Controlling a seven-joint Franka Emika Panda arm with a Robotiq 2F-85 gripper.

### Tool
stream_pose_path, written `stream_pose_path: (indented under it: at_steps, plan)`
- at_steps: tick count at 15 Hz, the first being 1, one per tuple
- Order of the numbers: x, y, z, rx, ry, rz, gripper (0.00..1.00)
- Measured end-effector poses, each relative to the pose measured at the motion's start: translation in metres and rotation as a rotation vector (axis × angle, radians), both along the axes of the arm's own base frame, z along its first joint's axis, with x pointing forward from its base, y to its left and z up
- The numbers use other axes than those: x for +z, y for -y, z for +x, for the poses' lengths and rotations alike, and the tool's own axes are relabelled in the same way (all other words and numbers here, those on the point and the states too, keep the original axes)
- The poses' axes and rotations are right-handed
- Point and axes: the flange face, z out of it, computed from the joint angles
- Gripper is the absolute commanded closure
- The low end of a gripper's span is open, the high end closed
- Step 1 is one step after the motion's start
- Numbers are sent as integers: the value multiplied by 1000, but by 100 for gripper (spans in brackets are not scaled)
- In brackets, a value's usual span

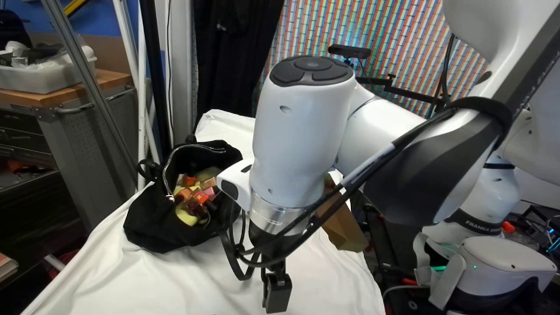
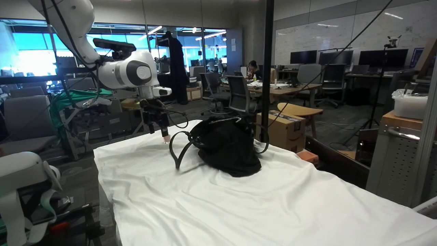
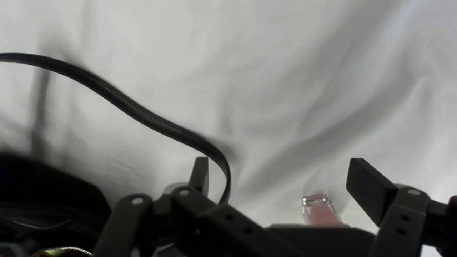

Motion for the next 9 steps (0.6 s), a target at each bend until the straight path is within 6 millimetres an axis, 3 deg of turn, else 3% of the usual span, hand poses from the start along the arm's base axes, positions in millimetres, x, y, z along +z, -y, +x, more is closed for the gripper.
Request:
stream_pose_path:
  at_steps: [4, 9]
  plan:
    - [-10, -22, -4, 106, -25, 14, 0]
    - [-22, -45, 8, 199, -34, 29, 0]
